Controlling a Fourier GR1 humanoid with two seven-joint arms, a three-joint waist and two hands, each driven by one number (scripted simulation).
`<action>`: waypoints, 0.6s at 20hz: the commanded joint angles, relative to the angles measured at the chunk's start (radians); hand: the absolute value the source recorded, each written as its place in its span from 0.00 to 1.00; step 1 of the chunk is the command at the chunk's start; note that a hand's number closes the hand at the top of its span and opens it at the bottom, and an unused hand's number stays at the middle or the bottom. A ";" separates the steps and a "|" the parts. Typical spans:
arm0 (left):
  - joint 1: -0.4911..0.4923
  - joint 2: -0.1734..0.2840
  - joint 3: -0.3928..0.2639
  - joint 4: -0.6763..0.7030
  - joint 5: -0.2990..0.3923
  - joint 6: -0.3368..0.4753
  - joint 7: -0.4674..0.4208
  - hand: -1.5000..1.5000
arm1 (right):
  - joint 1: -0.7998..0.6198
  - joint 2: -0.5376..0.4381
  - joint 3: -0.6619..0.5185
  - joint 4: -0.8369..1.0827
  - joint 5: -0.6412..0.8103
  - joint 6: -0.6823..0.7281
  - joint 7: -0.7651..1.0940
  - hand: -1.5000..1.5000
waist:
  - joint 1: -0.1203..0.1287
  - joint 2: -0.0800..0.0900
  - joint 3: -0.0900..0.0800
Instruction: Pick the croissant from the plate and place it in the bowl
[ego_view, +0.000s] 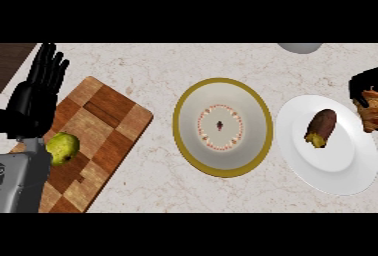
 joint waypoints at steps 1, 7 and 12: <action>-0.026 -0.002 -0.010 0.002 -0.006 0.006 0.020 0.50 | -0.122 -0.072 -0.075 0.130 -0.037 -0.026 -0.069 1.00 | -0.003 0.001 0.002; -0.008 0.003 0.007 0.019 0.000 0.002 0.011 0.50 | -0.274 -0.079 -0.110 0.261 -0.115 0.062 -0.207 1.00 | -0.015 -0.011 -0.002; 0.010 -0.005 0.009 0.005 -0.004 0.016 0.011 0.50 | -0.371 -0.105 -0.144 0.295 -0.207 0.134 -0.316 1.00 | -0.028 -0.022 -0.003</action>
